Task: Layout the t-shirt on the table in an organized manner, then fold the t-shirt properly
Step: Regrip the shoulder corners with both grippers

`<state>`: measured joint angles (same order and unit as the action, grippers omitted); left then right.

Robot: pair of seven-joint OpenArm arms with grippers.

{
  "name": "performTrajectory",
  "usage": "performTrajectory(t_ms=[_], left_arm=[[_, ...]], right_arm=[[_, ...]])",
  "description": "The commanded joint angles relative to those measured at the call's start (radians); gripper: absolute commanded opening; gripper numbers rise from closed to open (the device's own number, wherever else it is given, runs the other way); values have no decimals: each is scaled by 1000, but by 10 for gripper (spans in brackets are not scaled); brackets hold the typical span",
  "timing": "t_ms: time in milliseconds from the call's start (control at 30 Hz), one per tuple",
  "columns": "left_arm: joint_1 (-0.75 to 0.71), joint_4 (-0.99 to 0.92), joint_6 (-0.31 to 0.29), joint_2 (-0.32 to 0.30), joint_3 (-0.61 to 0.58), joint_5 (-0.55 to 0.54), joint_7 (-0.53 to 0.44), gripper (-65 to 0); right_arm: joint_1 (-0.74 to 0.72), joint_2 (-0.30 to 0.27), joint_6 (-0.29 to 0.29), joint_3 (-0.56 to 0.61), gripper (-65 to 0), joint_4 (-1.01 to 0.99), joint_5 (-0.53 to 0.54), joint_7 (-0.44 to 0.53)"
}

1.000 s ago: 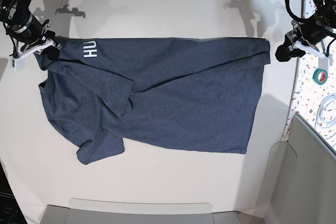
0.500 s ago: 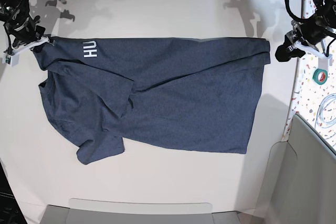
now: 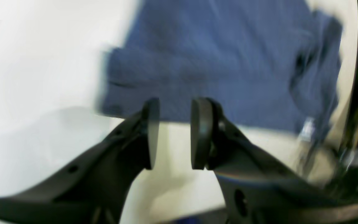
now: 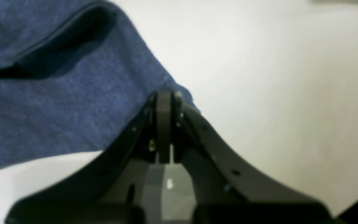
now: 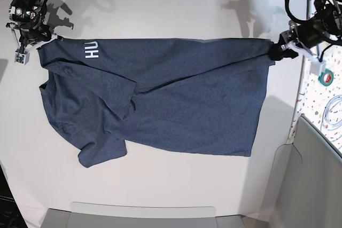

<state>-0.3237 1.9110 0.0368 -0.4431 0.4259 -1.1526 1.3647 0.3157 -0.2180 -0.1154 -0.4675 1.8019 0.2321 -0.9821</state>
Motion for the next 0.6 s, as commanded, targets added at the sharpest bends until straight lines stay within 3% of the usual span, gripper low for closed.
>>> performTrajectory(t_ms=[0, 167, 300, 567], left_arm=[[8, 12, 10, -43, -54, -22, 2, -492], [28, -43, 13, -92, -235, -20, -54, -492], [73, -147, 13, -92, -250, -5, -67, -493], [116, -183, 8, -86, -249, 168, -70, -518]], right_arm=[[-11, -16, -2, -4, -650, 22, -7, 21], [-16, -16, -2, -6, -650, 22, -9, 18], [-11, -18, -2, -10, -650, 22, -9, 21], [-13, -42, -2, -6, -650, 22, -9, 21]])
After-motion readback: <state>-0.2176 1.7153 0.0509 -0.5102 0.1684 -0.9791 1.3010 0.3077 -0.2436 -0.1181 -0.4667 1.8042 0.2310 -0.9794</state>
